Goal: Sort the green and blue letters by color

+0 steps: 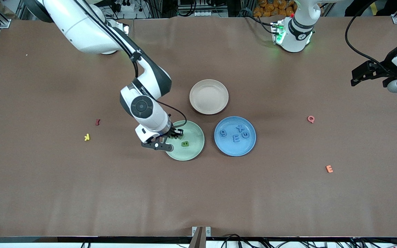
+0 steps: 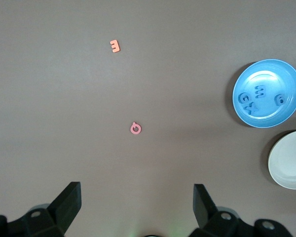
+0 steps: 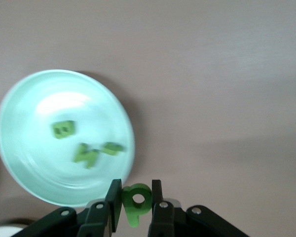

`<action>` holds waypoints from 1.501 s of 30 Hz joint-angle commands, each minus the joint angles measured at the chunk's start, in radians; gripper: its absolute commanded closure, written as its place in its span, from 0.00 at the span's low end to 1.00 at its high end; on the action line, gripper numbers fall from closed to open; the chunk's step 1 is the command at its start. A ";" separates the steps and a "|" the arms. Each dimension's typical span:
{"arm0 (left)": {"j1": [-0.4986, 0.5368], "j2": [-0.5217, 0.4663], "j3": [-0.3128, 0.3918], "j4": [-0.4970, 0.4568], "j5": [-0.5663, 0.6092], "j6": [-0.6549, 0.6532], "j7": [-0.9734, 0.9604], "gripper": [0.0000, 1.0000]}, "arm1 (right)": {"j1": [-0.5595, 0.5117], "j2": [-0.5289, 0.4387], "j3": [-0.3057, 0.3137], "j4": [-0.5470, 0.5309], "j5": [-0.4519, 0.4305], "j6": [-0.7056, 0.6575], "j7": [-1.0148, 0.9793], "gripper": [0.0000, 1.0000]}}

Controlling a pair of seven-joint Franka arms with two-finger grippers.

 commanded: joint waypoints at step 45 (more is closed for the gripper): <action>0.003 0.029 -0.001 0.035 -0.015 -0.007 0.005 0.00 | -0.310 -0.113 -0.361 0.021 0.143 -0.095 -0.856 0.00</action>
